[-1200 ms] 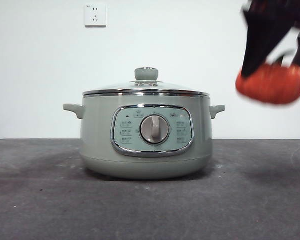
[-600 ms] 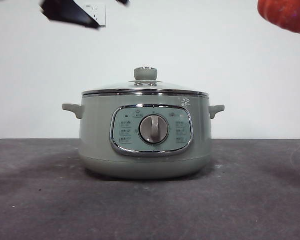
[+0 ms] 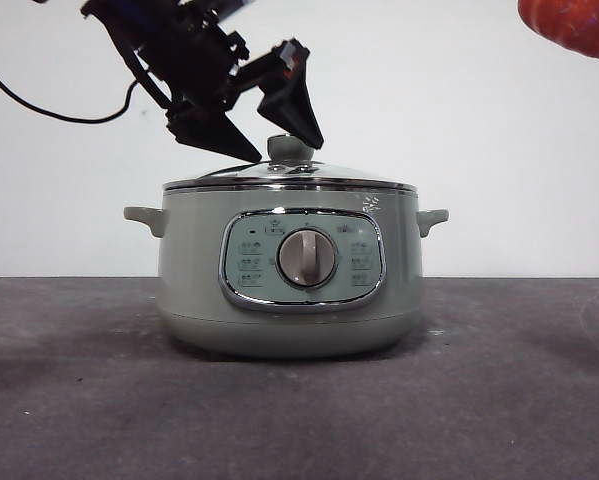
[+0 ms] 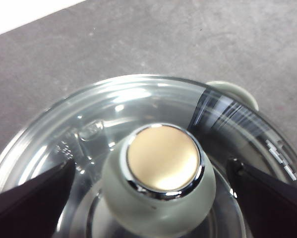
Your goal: Pick up the pumpkin,open the lid,put the pumpkin in the pot,close the lid
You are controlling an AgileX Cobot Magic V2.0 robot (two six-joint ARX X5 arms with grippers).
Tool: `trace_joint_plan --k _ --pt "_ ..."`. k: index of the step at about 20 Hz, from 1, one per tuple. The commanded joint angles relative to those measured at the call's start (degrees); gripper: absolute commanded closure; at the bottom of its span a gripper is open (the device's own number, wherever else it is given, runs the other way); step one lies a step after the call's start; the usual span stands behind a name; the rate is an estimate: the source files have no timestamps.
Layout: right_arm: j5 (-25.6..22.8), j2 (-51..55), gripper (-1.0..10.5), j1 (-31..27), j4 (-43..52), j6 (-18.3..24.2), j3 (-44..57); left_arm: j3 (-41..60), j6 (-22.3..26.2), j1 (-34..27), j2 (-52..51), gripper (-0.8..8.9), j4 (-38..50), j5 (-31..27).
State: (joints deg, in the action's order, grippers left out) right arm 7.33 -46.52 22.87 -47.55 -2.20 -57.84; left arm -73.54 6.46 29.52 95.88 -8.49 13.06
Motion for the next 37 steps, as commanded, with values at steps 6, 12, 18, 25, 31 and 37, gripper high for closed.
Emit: trace_joint_plan --k 6,12,18,25,31,37 --pt "0.0 0.2 9.6 0.1 0.3 -0.5 -0.1 0.0 1.3 1.9 1.2 5.56 1.2 -2.6" --pt "-0.3 0.1 9.6 0.1 -1.9 -0.5 -0.1 0.0 1.3 1.9 1.0 8.22 1.5 -2.5" --pt "-0.2 0.1 9.6 0.1 -2.0 -0.5 -0.1 0.0 1.2 1.9 -0.5 8.22 1.6 -2.4" --pt "-0.2 -0.3 9.6 0.1 -0.9 -0.5 -0.1 -0.1 1.2 1.5 -7.7 8.22 2.0 -2.8" --pt "1.7 -5.7 9.6 0.2 8.7 -0.5 -0.1 -0.1 1.2 -0.2 -21.6 8.22 -6.1 -5.6" --pt "4.7 -25.9 9.6 2.9 17.9 -0.2 -9.2 -0.1 1.2 -2.6 -39.6 8.22 -21.9 -8.0"
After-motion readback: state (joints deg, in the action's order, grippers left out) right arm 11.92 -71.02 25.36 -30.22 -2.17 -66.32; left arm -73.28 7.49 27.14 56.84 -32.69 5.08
